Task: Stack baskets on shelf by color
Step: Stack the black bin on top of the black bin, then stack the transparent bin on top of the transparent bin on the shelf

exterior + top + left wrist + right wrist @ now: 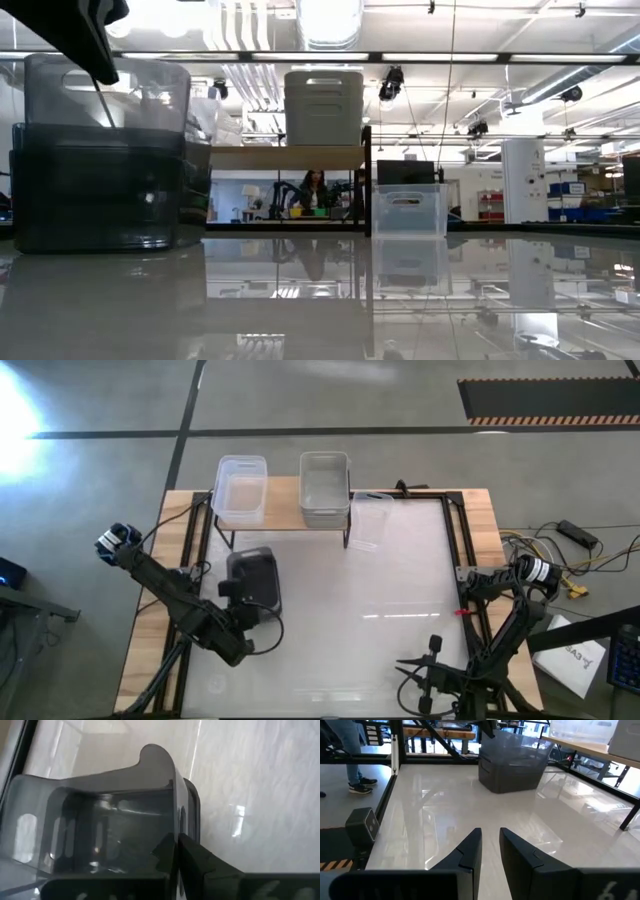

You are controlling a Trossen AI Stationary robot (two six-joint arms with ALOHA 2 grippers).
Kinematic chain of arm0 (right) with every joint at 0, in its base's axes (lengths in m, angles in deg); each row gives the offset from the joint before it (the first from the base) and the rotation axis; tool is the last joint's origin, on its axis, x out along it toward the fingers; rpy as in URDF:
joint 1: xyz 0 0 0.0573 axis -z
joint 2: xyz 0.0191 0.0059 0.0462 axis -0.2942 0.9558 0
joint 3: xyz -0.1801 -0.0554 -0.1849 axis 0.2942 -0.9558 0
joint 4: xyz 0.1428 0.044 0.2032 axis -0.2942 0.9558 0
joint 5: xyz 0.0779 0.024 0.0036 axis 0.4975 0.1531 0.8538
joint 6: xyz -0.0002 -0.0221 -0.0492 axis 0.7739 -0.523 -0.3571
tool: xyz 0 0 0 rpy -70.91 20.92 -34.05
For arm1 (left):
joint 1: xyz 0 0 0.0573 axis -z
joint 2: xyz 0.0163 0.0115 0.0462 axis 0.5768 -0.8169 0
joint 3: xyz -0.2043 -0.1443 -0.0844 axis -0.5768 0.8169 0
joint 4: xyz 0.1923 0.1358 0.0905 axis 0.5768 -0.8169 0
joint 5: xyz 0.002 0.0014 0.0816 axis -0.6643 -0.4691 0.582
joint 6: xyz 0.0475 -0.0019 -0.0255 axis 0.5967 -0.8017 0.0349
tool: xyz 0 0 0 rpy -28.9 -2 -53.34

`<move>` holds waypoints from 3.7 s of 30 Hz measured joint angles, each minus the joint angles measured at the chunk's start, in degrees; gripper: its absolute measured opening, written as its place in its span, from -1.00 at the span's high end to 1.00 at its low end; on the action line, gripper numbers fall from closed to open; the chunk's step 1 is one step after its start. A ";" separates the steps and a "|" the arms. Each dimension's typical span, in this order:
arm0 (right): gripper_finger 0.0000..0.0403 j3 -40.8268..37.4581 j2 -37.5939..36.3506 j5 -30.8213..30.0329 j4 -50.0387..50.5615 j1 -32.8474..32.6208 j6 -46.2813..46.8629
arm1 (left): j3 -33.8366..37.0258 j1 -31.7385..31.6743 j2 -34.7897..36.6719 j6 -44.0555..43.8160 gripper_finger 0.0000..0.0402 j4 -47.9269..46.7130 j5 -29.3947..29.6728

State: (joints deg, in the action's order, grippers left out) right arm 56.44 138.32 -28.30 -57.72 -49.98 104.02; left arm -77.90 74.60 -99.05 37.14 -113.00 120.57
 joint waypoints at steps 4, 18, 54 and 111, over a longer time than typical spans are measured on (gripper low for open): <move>0.70 0.00 0.00 0.00 -0.20 0.00 -0.06 | 0.24 0.00 0.00 -1.62 0.98 -0.01 -0.45; 0.70 -0.22 0.00 0.00 -0.48 0.03 -0.20 | -0.59 -0.02 1.40 -4.60 0.27 0.76 5.09; -0.03 -12.57 -28.04 58.02 1.77 74.72 -58.14 | -0.33 -0.42 -34.84 49.50 0.25 101.54 16.83; 0.64 27.71 21.02 63.09 -10.19 37.48 -52.96 | -1.38 11.34 -15.06 22.47 0.25 62.97 20.61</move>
State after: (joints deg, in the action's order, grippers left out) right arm 84.16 159.34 34.79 -67.91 -12.50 51.06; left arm -79.27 85.95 -114.11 59.62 -50.03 141.19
